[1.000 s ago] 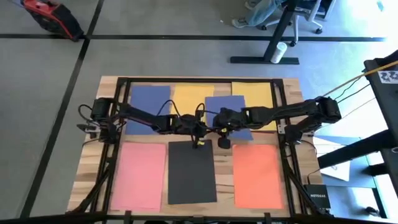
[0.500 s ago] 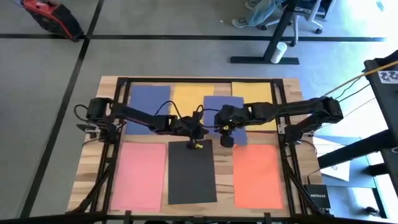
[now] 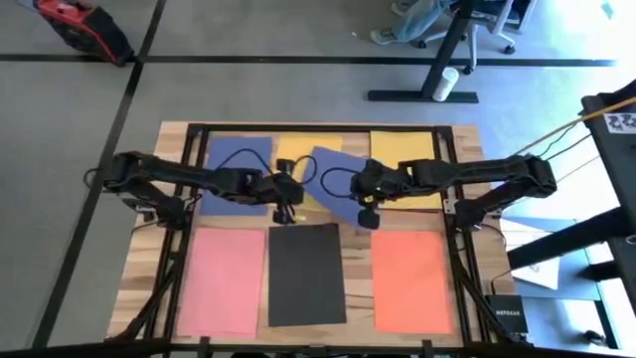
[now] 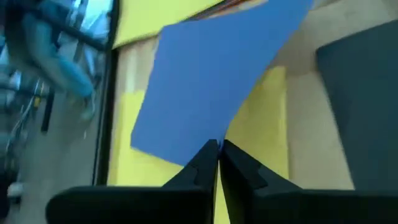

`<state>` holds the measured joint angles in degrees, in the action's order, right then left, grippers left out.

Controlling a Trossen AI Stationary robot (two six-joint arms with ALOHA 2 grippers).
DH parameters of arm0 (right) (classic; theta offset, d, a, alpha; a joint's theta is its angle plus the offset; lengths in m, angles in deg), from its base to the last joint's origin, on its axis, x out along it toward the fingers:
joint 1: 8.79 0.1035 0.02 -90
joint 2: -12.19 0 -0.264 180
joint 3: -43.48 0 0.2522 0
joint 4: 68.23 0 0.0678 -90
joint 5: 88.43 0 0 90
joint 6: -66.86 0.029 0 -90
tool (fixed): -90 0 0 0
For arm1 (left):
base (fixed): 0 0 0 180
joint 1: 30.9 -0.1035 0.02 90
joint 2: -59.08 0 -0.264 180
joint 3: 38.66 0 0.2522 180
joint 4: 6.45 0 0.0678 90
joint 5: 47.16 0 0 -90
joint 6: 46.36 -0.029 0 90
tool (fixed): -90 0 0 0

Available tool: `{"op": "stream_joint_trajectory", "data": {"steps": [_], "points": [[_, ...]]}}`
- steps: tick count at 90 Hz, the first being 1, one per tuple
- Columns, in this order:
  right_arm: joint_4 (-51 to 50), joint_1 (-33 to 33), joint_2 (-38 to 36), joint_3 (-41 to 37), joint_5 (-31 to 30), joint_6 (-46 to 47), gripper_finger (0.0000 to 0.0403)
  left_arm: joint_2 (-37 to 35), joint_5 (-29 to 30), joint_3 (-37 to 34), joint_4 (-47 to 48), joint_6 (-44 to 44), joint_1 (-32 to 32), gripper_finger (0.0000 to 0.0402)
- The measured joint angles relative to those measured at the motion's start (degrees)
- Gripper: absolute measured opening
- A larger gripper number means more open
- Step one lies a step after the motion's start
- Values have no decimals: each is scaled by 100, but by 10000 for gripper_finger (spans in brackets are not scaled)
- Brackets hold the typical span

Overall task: Organize paper
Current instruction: Stack the blue paper on top of the other blue paper

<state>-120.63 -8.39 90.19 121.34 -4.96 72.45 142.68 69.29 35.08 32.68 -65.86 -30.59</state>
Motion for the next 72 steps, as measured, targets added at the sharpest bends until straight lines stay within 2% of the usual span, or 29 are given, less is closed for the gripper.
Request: {"op": "stream_joint_trajectory", "data": {"steps": [21,44,60,72], "points": [[-38,0,0,0,-7,-6,12,-498,1078,-253,1352,1399,27,0],[-37,0,2,-2,-13,-7,12,-1566,1798,-992,1526,2877,73,0],[-46,0,4,-2,-13,-7,12,-2318,2353,-1418,2117,4037,168,0],[-44,0,4,-2,-13,-7,12,-2663,2534,-1636,2473,4694,345,0]]}}
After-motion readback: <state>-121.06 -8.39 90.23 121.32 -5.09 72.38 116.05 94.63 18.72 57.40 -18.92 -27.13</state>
